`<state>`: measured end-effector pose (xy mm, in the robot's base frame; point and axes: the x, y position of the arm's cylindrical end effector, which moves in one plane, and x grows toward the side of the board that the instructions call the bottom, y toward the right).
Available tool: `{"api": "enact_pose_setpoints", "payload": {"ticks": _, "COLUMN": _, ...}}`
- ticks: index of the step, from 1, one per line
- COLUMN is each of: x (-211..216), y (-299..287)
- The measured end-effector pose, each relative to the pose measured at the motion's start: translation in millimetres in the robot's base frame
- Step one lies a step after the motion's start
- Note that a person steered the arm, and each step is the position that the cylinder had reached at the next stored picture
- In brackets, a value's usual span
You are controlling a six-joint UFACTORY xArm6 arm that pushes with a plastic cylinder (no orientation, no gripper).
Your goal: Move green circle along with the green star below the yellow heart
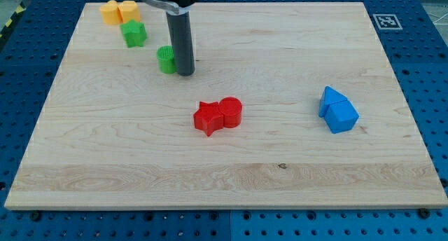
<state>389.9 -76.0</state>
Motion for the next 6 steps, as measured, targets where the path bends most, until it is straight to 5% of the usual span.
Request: {"api": "enact_pose_setpoints", "payload": {"ticks": 6, "x": -38, "y": -53}}
